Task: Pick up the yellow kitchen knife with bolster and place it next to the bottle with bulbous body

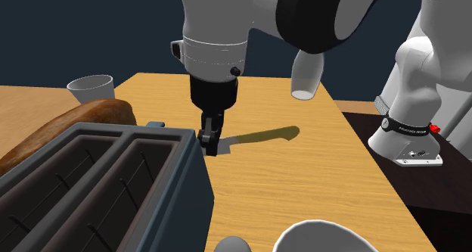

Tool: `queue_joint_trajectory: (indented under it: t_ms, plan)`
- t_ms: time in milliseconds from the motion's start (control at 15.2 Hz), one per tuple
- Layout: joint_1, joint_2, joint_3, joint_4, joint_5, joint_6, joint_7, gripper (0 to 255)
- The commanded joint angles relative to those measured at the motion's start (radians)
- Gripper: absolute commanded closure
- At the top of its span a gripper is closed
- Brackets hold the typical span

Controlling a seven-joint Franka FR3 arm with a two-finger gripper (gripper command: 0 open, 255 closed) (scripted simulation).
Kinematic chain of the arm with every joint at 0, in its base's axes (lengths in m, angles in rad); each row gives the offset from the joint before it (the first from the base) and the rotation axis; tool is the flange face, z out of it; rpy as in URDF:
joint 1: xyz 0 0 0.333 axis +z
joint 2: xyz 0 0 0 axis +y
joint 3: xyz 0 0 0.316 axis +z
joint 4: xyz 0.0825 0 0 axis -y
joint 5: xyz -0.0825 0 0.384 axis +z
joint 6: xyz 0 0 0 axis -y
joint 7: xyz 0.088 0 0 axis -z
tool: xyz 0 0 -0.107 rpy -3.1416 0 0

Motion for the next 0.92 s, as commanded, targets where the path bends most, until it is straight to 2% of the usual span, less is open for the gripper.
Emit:
queue_joint_trajectory:
  t_ms: [0, 858]
  plan:
    - [-0.002, -0.010, 0.002, 0.014, 0.006, -0.024, -0.006, 255]
    - [0.001, -0.046, 0.013, 0.139, 0.031, -0.180, -0.032, 255]
